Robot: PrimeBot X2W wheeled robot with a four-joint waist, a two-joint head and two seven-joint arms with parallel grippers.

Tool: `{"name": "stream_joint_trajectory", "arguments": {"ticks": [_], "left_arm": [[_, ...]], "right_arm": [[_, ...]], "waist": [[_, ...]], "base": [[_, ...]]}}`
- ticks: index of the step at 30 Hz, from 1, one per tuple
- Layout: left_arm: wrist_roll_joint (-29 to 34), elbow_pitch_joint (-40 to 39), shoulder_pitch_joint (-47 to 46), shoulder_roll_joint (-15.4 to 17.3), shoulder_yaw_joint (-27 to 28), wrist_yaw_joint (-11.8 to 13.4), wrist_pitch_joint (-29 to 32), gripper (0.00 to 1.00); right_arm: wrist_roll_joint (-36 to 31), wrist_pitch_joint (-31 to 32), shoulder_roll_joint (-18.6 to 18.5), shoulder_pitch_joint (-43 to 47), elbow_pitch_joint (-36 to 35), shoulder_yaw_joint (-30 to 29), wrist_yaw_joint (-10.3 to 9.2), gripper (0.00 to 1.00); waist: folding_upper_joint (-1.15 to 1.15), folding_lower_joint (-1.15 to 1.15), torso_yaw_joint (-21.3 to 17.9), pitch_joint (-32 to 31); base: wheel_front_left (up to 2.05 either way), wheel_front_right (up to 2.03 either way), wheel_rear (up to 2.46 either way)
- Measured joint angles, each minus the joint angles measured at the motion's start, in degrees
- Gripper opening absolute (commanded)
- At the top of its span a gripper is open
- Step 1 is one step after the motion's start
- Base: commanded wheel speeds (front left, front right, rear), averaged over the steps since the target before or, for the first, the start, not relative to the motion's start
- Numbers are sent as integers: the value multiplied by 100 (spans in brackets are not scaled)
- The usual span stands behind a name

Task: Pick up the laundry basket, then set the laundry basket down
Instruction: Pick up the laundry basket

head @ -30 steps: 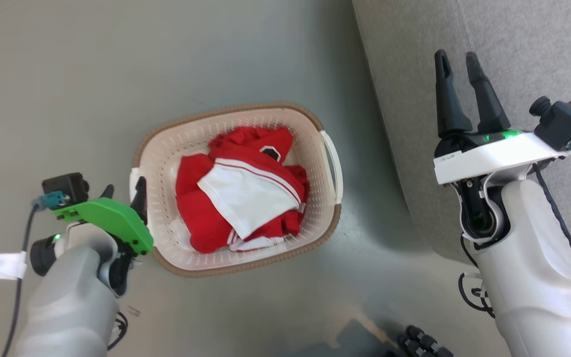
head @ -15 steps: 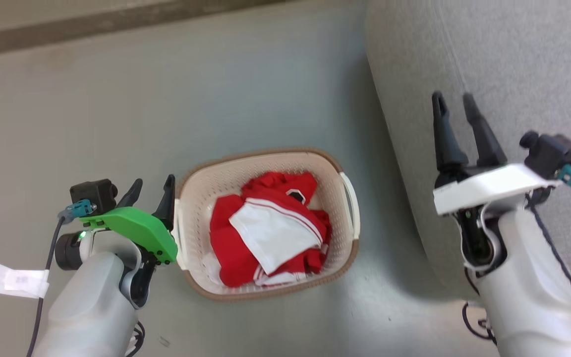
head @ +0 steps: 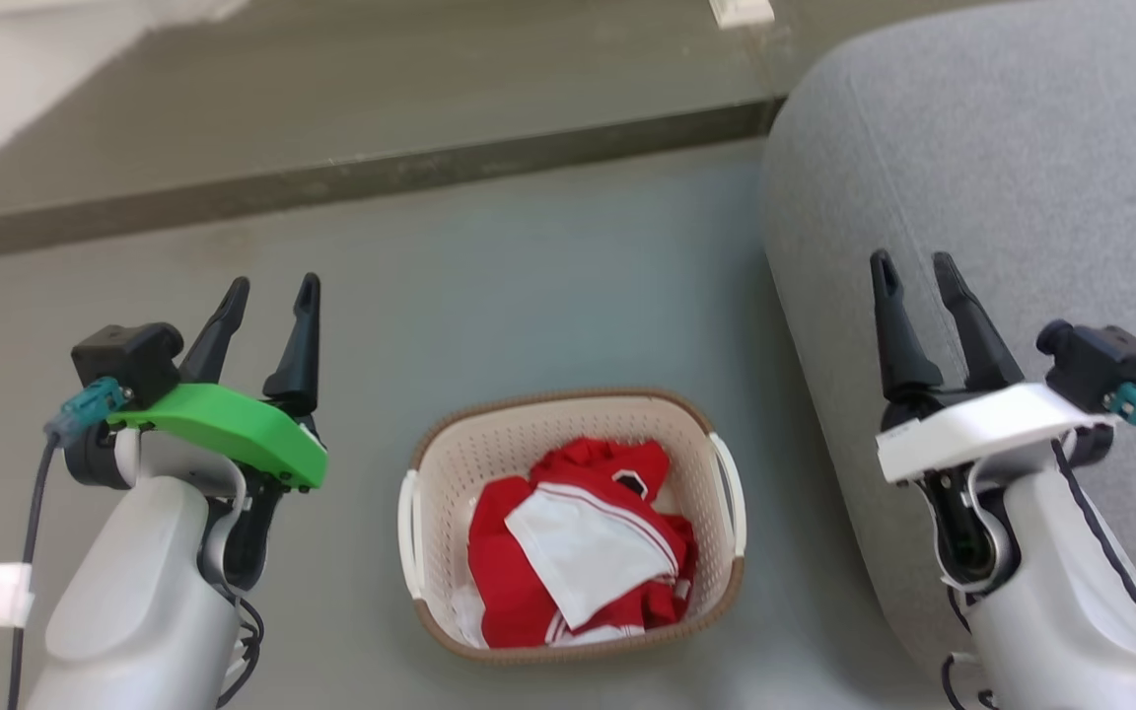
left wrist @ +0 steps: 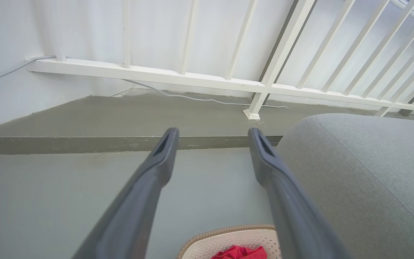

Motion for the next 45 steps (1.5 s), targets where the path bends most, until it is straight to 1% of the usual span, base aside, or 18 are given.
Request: {"name": "stream_joint_trajectory", "arguments": {"ticks": [4, 9, 11, 14, 22, 26, 35, 45], "left_arm": [[263, -510, 259, -19, 198, 0, 0, 100], [623, -1042, 722, 56, 697, 19, 0, 100], [790, -1260, 876, 69, 812, 98, -1, 100], [1103, -1462, 1044, 56, 803, 134, -1, 100], [1572, -2003, 1469, -34, 949, 260, -1, 100], [1633, -2161, 1642, -154, 976, 260, -1, 100], [1786, -2381, 1864, -311, 1123, 256, -1, 100], [1928, -2538, 2050, -378, 1278, 209, -1, 100]], "right_arm": [[-145, 0, -40, 192, -127, -156, 0, 100], [-322, 0, -36, 320, -380, -208, 0, 100], [-413, 0, -24, 332, -519, -261, 0, 100], [-495, 0, -29, 344, -636, -408, 0, 100], [-694, 0, -13, 556, -713, -472, -8, 100], [-744, 0, -2, 596, -744, -522, -9, 100], [-792, 0, 13, 676, -813, -546, -9, 100], [-797, 0, 33, 679, -824, -565, -8, 100]], "waist": [[0, 0, 74, -266], [0, 0, 152, -523], [0, 0, 168, -593], [0, 0, 187, -653], [0, 0, 202, -676], [0, 0, 209, -656], [0, 0, 215, -615], [0, 0, 230, -585]], "base": [[0, 0, 0], [0, 0, 0], [0, 0, 0], [0, 0, 0], [0, 0, 0], [0, 0, 0], [0, 0, 0], [0, 0, 0]]}}
